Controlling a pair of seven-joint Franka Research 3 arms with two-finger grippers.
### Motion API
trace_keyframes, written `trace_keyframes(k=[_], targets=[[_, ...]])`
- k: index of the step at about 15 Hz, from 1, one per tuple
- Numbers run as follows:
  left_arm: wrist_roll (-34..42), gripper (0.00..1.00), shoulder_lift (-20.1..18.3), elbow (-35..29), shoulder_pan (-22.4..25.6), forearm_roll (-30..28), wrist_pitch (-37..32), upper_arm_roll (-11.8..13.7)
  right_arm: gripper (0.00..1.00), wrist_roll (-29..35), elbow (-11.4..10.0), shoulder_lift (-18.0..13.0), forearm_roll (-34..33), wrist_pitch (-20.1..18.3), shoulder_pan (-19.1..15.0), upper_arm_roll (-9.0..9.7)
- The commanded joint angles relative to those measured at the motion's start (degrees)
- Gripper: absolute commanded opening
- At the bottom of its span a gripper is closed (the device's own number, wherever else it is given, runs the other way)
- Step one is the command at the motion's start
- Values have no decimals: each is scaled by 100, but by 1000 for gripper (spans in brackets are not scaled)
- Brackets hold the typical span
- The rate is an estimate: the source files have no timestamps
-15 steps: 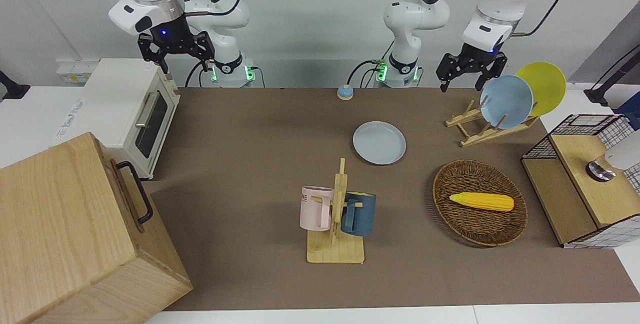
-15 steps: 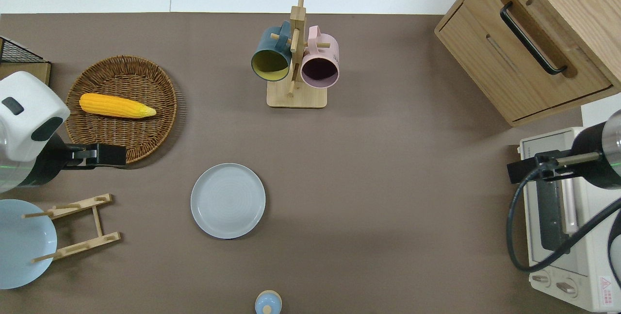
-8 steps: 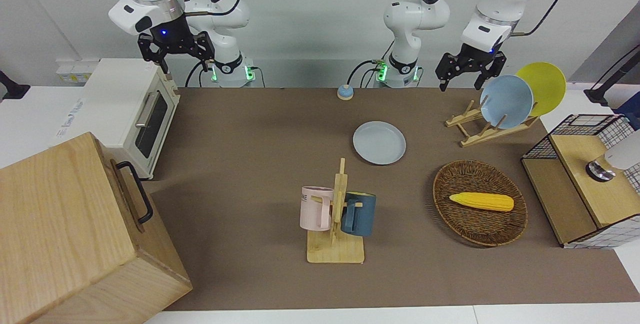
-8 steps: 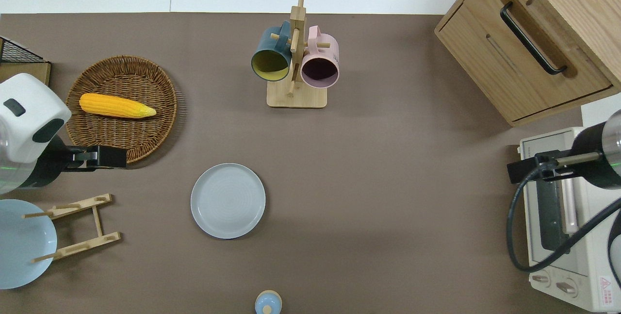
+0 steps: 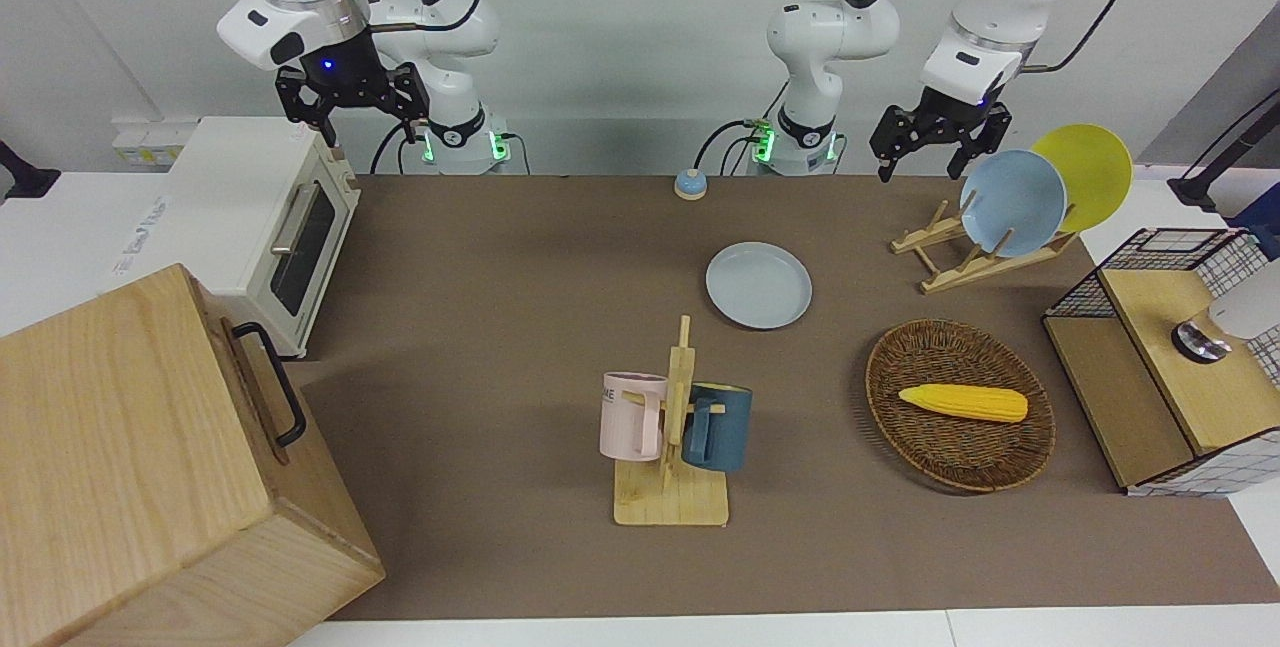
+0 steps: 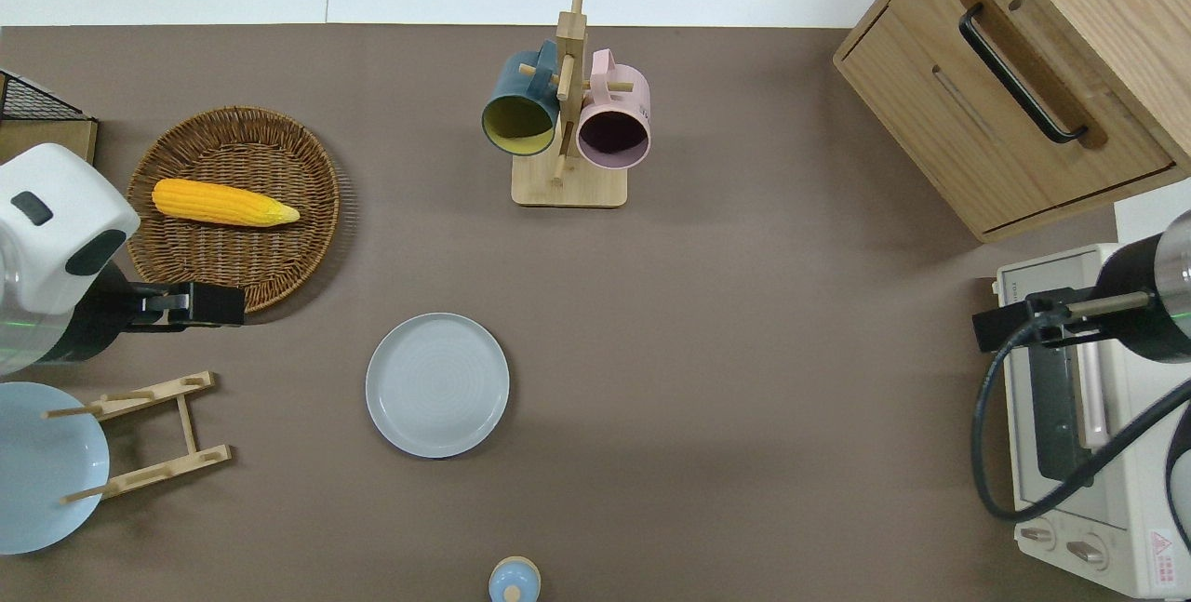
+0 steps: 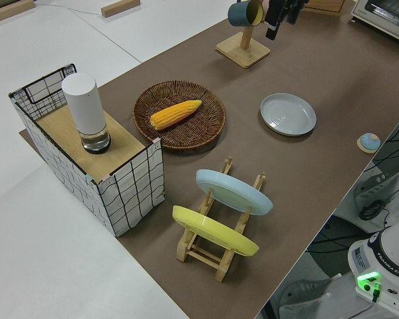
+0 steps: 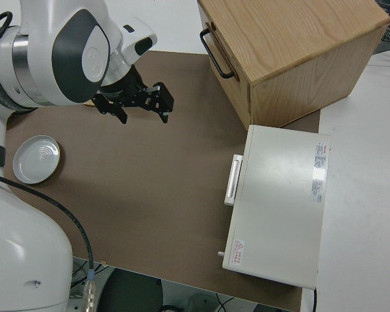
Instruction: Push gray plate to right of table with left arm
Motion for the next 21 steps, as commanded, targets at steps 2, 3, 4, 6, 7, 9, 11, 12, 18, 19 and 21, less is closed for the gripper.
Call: trace_keyframes(k=[2,3,4,6,7,9,11,12,18,19,21], targets=[[68,998,-86,-385,4,-50,-1,19,996,-46,-24,-59,3,-33,-7,0],[86,998,-77,-429,12,-50,26,19,996,-46,-24,-59,11,-33,-7,0],[130,998,-77,-499,12,-50,78,19,996,-46,-24,-59,12,-33,-7,0],[148,998,-60,-805,4,-50,393,28,996,-46,-24,-59,12,-33,-7,0],[148,998,-60,-1007,4,-50,578,28,996,-46,-24,-59,12,-33,-7,0],[148,993,-42,-1412,12,-50,1043,36,996,-46,-24,-59,3,-33,-7,0],[235,991,10,-1702,21,-50,1422,45,996,-46,-24,-59,12,-33,-7,0],[322,991,37,-1808,30,-50,1571,45,996,-46,-24,-59,3,-33,-7,0],[367,991,309,-2388,-14,-182,2293,54,996,-46,-24,-59,3,-33,-7,0],[367,991,379,-2459,-31,-200,2381,54,996,-46,-24,-59,11,-33,-7,0],[367,991,423,-2643,-40,-235,2504,45,996,-46,-24,-59,12,-33,-7,0]])
